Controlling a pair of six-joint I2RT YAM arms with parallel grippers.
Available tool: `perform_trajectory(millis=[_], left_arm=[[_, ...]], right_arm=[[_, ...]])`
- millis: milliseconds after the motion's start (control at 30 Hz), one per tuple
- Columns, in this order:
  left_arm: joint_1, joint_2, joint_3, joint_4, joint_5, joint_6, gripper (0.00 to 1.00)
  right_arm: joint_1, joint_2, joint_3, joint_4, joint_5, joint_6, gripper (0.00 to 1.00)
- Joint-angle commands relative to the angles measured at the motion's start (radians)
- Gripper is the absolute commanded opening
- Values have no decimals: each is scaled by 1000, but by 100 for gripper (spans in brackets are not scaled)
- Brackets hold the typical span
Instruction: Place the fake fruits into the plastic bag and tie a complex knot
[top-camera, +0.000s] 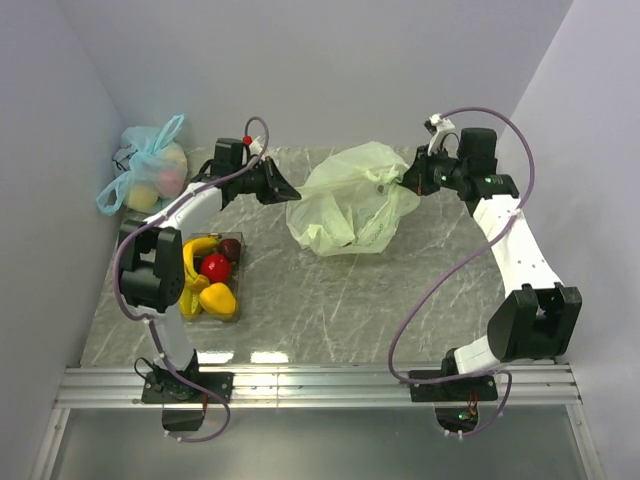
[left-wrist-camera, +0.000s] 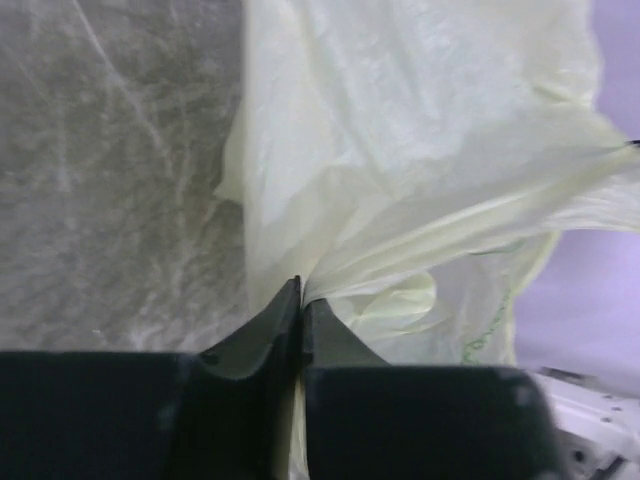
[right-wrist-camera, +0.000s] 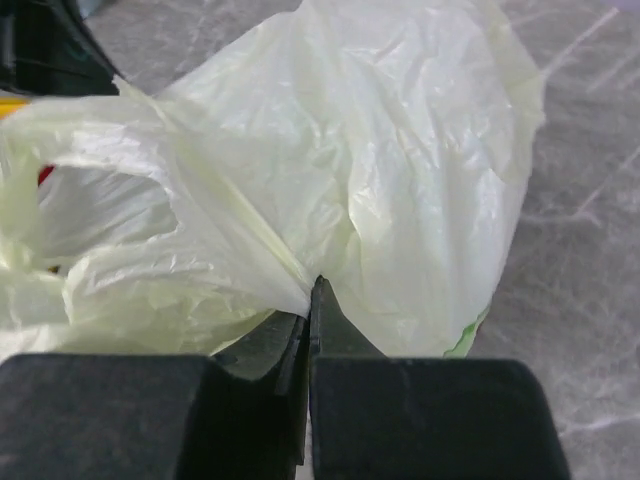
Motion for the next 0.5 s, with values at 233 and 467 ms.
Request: perform_trajectory(millis=[233,467], left_arm=[[-4,-60,62,-64,-19,318,66],[62,-258,74,-311,-93,632,87]], right_arm=[[129,125,178,-223,99,39,0],[171,165,183,-232,192,151,0]])
